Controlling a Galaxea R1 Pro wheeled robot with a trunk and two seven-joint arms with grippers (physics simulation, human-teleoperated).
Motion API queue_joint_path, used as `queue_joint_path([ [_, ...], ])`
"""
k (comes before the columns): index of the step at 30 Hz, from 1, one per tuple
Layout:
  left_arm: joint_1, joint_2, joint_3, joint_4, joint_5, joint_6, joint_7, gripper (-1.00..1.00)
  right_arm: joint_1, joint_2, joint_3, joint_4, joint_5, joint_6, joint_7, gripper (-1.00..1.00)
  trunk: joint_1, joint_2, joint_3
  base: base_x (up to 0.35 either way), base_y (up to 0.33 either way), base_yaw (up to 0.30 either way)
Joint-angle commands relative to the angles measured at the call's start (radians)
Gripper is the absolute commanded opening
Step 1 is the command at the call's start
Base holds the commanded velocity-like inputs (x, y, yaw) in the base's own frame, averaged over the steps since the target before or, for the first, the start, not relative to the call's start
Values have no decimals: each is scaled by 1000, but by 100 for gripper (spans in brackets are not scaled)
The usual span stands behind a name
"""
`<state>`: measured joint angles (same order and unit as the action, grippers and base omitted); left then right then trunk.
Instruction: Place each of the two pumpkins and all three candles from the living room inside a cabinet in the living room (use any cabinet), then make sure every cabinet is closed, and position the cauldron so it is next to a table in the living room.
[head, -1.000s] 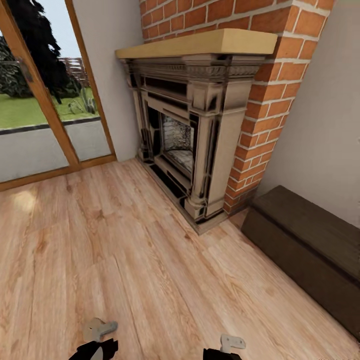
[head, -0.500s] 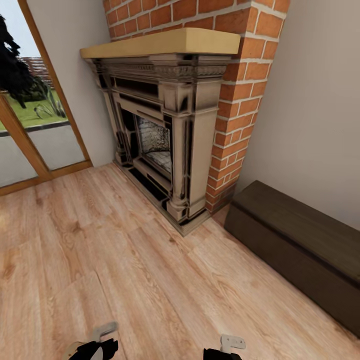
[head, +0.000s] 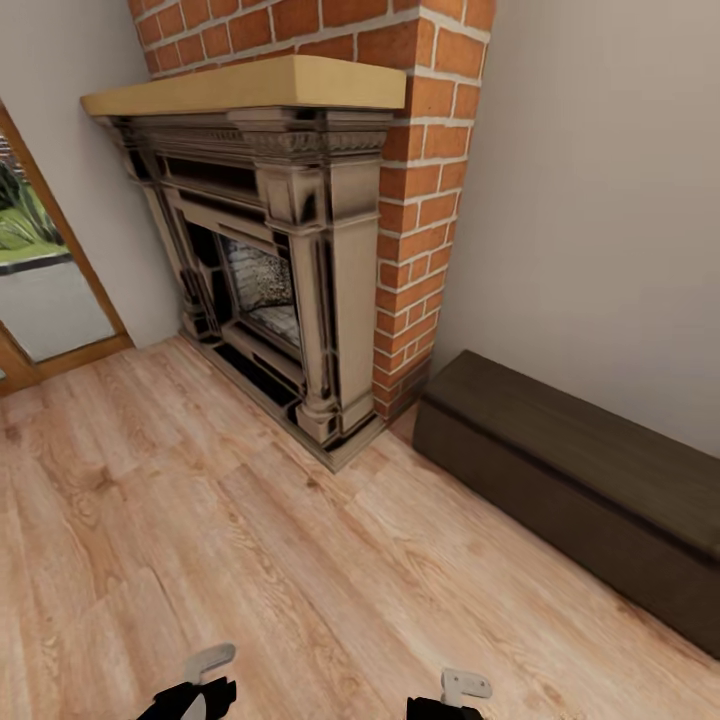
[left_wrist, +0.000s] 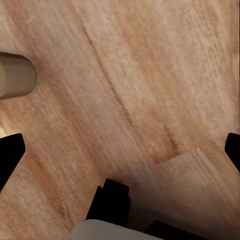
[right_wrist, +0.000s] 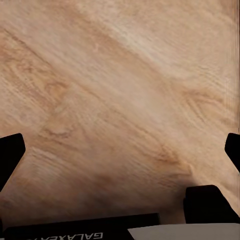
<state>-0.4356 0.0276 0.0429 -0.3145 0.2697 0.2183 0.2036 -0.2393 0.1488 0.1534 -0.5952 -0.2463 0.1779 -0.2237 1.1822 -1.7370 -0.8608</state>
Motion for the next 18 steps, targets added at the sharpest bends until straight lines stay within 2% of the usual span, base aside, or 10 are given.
queue_joint_path([
  [1, 0, -1, -1, 0, 0, 0, 0, 100, 0, -1, 0, 0, 0, 0, 0, 100, 0, 0, 0, -12, 0, -280],
  [18, 0, -1, -1, 0, -1, 0, 0, 100, 0, -2, 0, 0, -1, 1, 0, 100, 0, 0, 0, -1, 0, -280],
])
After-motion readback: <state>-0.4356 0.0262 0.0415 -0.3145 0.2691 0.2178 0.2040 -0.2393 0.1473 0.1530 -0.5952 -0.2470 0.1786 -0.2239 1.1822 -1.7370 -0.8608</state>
